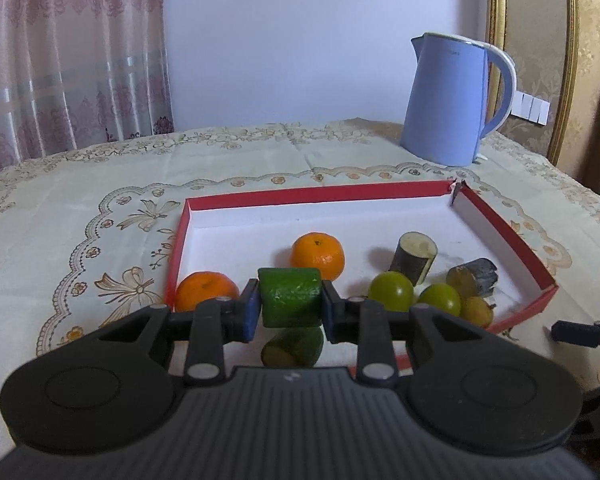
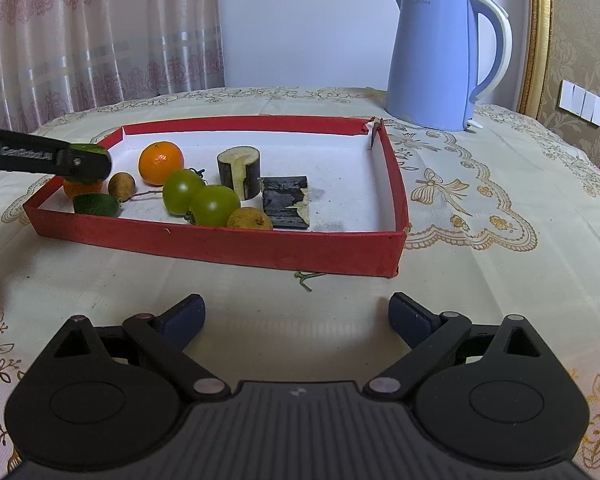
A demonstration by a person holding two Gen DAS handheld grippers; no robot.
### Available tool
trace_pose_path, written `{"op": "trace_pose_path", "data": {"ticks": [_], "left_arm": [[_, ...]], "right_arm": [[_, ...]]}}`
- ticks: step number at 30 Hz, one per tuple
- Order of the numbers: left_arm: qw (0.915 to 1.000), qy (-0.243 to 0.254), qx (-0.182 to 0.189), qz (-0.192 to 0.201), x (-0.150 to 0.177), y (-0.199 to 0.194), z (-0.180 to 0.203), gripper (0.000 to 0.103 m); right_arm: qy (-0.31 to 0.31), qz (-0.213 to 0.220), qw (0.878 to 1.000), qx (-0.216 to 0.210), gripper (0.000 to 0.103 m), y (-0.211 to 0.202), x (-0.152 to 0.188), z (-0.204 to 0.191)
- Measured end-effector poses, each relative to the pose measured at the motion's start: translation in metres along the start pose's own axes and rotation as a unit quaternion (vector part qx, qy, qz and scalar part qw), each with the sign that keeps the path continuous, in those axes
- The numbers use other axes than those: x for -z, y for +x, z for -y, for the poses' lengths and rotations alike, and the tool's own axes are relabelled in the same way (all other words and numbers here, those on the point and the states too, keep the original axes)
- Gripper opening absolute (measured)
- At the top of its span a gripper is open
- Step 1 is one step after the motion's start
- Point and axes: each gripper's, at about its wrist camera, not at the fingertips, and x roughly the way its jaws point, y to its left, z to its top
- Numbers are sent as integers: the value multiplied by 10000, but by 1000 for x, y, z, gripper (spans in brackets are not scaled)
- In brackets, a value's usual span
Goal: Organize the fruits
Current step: 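Carry the green cucumber piece into the tray with the left gripper and release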
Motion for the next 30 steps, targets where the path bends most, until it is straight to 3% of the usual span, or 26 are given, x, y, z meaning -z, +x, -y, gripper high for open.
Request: {"op": "trace_pose_path", "data": {"ticks": [12, 21, 25, 30], "left_arm": [[9999, 54, -13, -94, 0, 24, 8, 28], [9997, 164, -176, 56, -1, 30, 16, 29], [9996, 65, -289, -11, 2, 36, 14, 62], [9997, 84, -223, 47, 2, 33, 15, 71]], "right_arm": [[0, 1, 10000, -1, 99, 0, 0, 0], [2, 2, 10000, -4, 100, 0, 0, 0], [2, 2, 10000, -3, 100, 0, 0, 0], [3, 2, 10000, -5, 100, 0, 1, 0]]}}
